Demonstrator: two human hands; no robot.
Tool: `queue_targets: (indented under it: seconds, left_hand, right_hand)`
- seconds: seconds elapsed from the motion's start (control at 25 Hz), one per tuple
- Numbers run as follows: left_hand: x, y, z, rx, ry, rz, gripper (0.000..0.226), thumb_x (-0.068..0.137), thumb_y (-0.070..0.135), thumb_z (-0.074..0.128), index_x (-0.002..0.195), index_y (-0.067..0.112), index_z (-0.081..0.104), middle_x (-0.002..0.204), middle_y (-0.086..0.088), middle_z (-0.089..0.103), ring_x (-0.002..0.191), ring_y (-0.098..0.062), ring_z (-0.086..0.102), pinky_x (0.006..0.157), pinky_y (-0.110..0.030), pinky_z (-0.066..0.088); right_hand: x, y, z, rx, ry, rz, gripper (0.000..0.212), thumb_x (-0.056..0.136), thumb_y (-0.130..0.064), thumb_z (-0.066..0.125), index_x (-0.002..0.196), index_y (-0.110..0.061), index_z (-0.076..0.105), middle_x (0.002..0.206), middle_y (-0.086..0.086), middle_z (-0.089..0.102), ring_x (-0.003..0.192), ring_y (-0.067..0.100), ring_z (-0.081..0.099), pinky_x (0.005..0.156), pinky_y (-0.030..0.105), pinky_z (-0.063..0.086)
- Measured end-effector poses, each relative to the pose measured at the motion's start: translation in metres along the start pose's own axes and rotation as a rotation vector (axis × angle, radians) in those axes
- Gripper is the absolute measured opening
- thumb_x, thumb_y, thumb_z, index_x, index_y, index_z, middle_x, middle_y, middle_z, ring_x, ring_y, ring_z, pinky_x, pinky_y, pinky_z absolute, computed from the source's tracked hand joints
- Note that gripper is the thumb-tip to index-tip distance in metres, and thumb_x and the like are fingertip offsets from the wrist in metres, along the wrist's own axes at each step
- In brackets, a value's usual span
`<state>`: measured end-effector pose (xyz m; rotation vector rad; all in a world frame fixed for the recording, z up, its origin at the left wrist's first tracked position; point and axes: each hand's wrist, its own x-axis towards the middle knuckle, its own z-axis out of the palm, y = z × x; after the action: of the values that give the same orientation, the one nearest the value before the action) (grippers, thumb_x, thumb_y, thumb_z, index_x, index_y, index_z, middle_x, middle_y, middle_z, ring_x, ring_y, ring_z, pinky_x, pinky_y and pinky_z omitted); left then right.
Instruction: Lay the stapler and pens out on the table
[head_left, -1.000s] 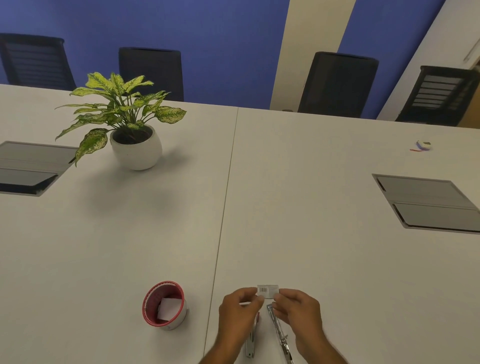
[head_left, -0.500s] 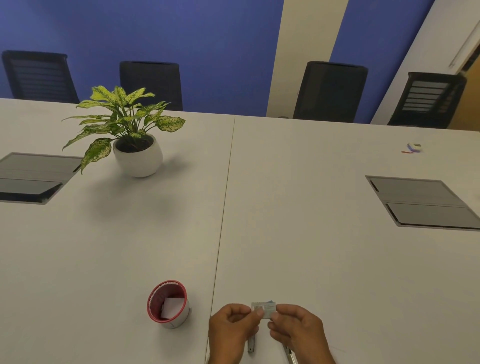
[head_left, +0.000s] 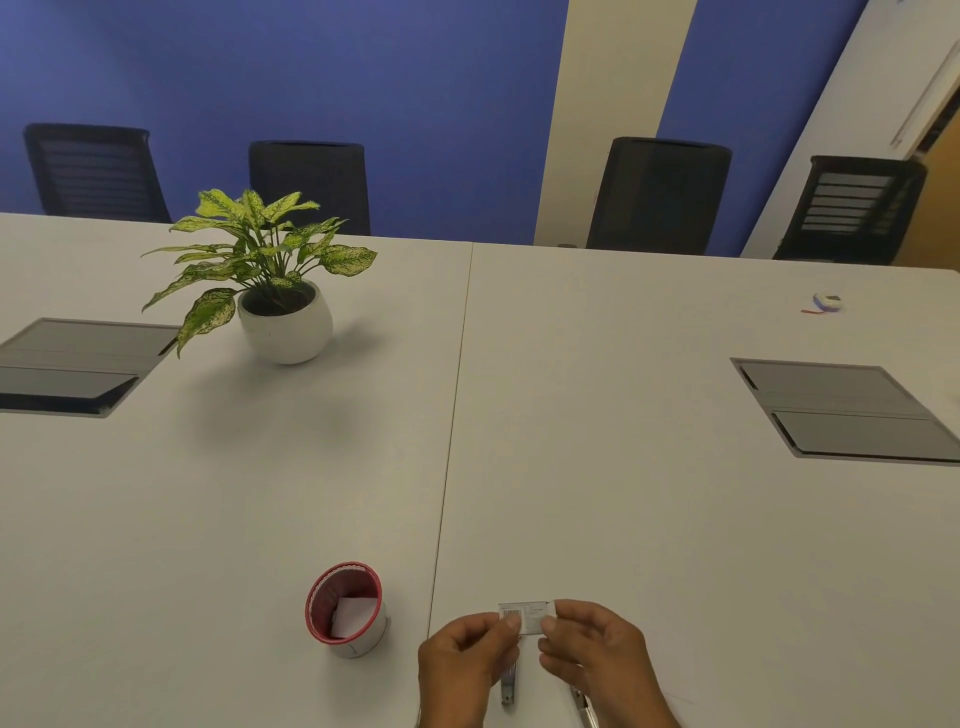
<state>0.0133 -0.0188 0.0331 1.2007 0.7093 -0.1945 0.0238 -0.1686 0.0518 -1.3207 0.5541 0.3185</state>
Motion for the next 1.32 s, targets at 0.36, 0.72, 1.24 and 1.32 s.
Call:
queue_targets:
  seconds: [0.36,0.72,1.24,1.32]
  left_hand:
    - [-0.003,0.005,-0.003,-0.021,-0.061,0.014,0.012,0.079,0.005,0.077,0.09,0.001,0.074,0.09,-0.02,0.076,0.084,-0.03,0.073,0.07,-0.032,0.061]
    - [-0.001,0.013,-0.01,0.516,-0.306,0.417,0.045,0.058,0.018,0.093,0.091,0.043,0.074,0.099,0.01,0.074,0.09,-0.016,0.071,0.068,-0.019,0.058]
    - [-0.003,0.017,-0.017,0.576,-0.291,0.423,0.039,0.058,0.021,0.092,0.092,0.036,0.078,0.092,0.012,0.077,0.084,-0.011,0.072,0.067,-0.016,0.057]
    - [-0.004,0.016,-0.017,0.577,-0.275,0.422,0.039,0.057,0.02,0.093,0.089,0.037,0.079,0.091,0.012,0.078,0.083,-0.011,0.072,0.067,-0.016,0.056]
  right_hand:
    - [-0.006,-0.01,0.003,-0.002,-0.043,-0.007,0.026,0.074,0.008,0.076,0.097,-0.002,0.073,0.074,0.016,0.063,0.061,0.028,0.065,0.058,0.033,0.059]
    - [-0.013,-0.017,-0.005,-0.09,-0.088,0.036,0.023,0.075,0.005,0.076,0.097,-0.003,0.075,0.077,0.018,0.07,0.069,0.032,0.069,0.061,0.034,0.057]
    - [-0.017,-0.025,-0.014,-0.125,-0.08,0.042,0.019,0.081,0.002,0.07,0.1,-0.002,0.072,0.084,0.026,0.073,0.069,0.036,0.071,0.065,0.041,0.06]
    - [-0.018,-0.024,-0.014,-0.153,-0.042,0.009,0.016,0.085,0.002,0.065,0.099,-0.005,0.068,0.087,0.029,0.073,0.069,0.038,0.072,0.068,0.045,0.062]
